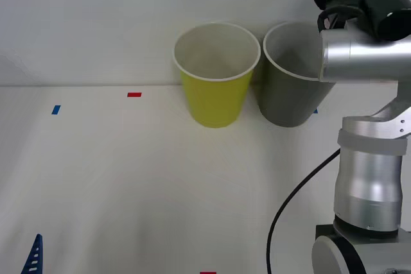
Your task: Put cans in the gray bin and PET bottles in the light green bin.
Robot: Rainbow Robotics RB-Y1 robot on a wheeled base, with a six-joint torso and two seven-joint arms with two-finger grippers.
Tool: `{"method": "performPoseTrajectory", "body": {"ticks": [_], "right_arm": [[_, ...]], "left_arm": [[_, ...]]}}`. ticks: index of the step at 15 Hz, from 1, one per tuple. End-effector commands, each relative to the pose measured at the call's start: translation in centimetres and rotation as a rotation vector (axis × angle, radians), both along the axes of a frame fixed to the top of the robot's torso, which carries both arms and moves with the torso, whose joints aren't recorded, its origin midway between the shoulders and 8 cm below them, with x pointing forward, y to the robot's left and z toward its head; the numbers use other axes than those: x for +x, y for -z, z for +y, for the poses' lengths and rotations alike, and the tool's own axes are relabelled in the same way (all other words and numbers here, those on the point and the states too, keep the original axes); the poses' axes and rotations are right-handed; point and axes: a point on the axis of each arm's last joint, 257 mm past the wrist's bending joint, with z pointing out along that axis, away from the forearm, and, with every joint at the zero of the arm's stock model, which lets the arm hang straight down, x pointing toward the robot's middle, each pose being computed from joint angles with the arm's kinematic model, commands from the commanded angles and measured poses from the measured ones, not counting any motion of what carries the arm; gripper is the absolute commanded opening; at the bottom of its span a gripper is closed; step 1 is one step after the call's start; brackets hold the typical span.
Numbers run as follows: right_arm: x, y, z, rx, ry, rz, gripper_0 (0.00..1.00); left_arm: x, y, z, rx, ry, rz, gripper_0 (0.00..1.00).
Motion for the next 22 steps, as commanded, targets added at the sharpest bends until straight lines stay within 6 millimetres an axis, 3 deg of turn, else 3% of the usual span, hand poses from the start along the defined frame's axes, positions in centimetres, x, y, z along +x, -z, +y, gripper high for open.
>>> {"method": "performPoseTrajectory", "body": {"ticks": [1,10,11,12,13,14,18,22], "right_arm": [[0.2,0.1,0.7,0.004,-0.023,0.001,0.00],[0.3,0.1,1.3,0.001,-0.048,0.000,0.00],[0.3,0.0,1.3,0.002,-0.049,-0.002,0.27],[0.3,0.0,1.3,0.005,-0.050,-0.004,0.65],[0.3,-0.3,1.4,0.006,-0.058,-0.018,0.89],[0.3,-0.5,1.7,0.008,-0.066,-0.023,0.98],[0.3,-1.0,3.1,0.002,-0.098,-0.043,1.00],[0.3,-1.1,3.2,0.007,-0.105,-0.047,1.00]], "left_arm": [[0.0,0.0,0.0,0.000,0.000,0.000,0.82],[0.0,0.0,0.0,0.000,0.000,0.000,0.82],[0.0,0.0,0.0,0.000,0.000,0.000,0.82],[0.0,0.0,0.0,0.000,0.000,0.000,0.82],[0.0,0.0,0.0,0.000,0.000,0.000,0.82],[0.0,0.0,0.0,0.000,0.000,0.000,0.82],[0.0,0.0,0.0,0.000,0.000,0.000,0.82],[0.0,0.0,0.0,0.000,0.000,0.000,0.82]]}}
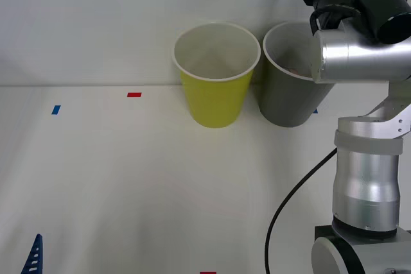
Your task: Put cans in the gray bin and PET bottles in the light green bin.
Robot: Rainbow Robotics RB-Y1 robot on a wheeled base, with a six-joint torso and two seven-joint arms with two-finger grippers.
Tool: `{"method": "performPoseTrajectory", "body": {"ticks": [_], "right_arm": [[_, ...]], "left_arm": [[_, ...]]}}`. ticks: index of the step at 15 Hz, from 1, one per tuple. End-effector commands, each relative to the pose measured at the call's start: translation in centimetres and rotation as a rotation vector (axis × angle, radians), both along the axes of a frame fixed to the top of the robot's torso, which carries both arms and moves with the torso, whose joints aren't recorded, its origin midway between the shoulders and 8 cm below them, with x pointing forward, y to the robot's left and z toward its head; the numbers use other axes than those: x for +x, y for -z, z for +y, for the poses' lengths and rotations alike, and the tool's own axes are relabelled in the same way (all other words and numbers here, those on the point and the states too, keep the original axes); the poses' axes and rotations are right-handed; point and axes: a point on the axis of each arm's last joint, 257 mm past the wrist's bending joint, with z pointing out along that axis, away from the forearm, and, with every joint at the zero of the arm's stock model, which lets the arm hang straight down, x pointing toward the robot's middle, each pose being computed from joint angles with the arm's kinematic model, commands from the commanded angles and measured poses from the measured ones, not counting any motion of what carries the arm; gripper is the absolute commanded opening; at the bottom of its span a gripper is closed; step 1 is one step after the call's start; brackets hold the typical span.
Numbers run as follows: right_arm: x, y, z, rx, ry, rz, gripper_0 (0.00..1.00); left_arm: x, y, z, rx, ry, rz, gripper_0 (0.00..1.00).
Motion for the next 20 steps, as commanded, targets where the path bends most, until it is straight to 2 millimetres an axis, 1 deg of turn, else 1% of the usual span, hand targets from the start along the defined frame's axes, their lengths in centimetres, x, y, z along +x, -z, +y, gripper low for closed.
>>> {"method": "performPoseTrajectory", "body": {"ticks": [1,12,13,15,17,18,19,20], "right_arm": [[0.0,0.0,0.0,0.001,-0.003,0.000,1.00],[-0.1,-0.2,0.0,-0.009,-0.001,-0.004,1.00],[-0.5,-0.8,-0.3,-0.011,0.012,-0.015,1.00],[-2.1,-1.0,-1.4,-0.005,0.053,0.031,1.00],[-3.9,-1.2,-1.6,0.008,0.069,0.057,1.00],[-4.6,-0.9,-1.6,0.005,0.070,0.053,1.00],[-5.9,-0.4,-1.3,0.000,0.061,0.042,1.00],[-7.0,0.0,-0.6,-0.005,0.046,0.036,1.00]], "left_arm": [[0.0,0.0,0.0,0.000,0.000,0.000,0.82],[0.0,0.0,0.0,0.000,0.000,0.000,0.82],[0.0,0.0,0.0,0.000,0.000,0.000,0.82],[0.0,0.0,0.0,0.000,0.000,0.000,0.82],[0.0,0.0,0.0,0.000,0.000,0.000,0.82],[0.0,0.0,0.0,0.000,0.000,0.000,0.82],[0.0,0.0,0.0,0.000,0.000,0.000,0.83],[0.0,0.0,0.0,0.000,0.000,0.000,0.82]]}}
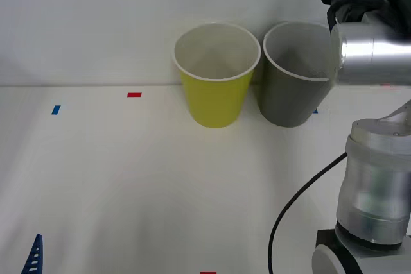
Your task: Put cans in the gray bin and PET bottles in the light green bin.
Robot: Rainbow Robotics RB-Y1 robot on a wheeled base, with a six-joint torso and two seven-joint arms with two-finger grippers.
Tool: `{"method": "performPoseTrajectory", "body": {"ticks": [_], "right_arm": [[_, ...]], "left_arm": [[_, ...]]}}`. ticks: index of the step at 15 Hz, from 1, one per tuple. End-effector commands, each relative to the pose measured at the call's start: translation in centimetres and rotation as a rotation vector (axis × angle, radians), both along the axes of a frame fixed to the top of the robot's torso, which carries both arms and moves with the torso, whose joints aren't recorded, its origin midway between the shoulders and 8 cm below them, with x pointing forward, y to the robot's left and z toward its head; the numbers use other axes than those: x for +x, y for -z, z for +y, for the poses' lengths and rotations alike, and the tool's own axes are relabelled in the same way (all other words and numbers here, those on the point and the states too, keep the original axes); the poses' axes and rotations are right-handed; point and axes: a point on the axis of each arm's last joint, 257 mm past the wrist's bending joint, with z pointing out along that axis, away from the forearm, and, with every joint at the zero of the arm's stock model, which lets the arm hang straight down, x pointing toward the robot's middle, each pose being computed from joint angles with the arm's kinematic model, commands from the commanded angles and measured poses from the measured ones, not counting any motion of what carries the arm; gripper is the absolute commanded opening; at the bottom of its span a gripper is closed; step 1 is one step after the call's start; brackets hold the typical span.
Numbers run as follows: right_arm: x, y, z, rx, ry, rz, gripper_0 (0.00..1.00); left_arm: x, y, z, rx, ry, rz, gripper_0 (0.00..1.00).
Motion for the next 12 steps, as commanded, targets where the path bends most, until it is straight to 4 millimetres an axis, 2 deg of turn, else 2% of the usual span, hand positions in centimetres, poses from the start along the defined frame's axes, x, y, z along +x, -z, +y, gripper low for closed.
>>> {"method": "performPoseTrajectory", "body": {"ticks": [1,6,9,12], "right_arm": [[-3.3,1.6,1.5,-0.013,-0.037,-0.015,1.00],[-8.6,5.3,3.7,0.003,-0.125,-0.019,1.00],[-11.2,7.8,3.2,0.037,-0.173,0.005,1.00],[-12.6,9.8,2.5,0.029,-0.195,-0.014,1.00]], "left_arm": [[0.0,0.0,0.0,0.000,0.000,0.000,0.82],[0.0,0.0,0.0,0.000,0.000,0.000,0.82],[0.0,0.0,0.0,0.000,0.000,0.000,0.82],[0.0,0.0,0.0,0.000,0.000,0.000,0.82]]}}
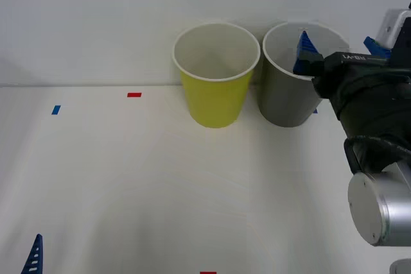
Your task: Put cans in the gray bin and PET bottles in the light green bin.
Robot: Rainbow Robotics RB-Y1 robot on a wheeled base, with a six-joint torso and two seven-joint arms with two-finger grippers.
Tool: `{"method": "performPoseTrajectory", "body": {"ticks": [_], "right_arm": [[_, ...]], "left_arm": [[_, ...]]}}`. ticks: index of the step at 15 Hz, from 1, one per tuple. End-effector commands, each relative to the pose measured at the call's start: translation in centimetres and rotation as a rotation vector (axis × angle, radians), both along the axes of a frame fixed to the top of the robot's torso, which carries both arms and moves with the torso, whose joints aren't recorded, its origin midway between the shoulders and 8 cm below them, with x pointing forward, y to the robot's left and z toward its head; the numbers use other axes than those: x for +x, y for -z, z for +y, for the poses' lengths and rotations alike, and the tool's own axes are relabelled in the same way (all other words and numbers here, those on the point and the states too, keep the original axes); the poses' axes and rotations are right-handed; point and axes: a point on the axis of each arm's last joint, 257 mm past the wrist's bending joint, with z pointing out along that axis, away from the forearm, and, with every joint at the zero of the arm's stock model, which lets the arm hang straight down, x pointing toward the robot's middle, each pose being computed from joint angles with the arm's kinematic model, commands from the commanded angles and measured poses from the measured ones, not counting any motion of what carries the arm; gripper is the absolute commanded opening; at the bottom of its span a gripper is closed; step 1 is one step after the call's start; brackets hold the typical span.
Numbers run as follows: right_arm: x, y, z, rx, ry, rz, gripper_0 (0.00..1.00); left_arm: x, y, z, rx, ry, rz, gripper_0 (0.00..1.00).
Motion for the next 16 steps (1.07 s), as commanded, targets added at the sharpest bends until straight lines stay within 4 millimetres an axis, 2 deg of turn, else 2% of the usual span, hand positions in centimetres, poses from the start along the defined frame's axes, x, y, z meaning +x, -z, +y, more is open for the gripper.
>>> {"method": "performPoseTrajectory", "body": {"ticks": [1,10,16], "right_arm": [[-1.6,1.5,-0.6,-0.014,-0.021,-0.037,1.00],[-4.4,6.9,-1.9,-0.057,-0.041,-0.100,1.00],[-4.8,7.3,-1.5,-0.024,-0.044,-0.104,1.00]], "left_arm": [[0.0,0.0,0.0,0.000,0.000,0.000,0.82],[0.0,0.0,0.0,0.000,0.000,0.000,0.82],[0.0,0.0,0.0,0.000,0.000,0.000,0.82]]}}
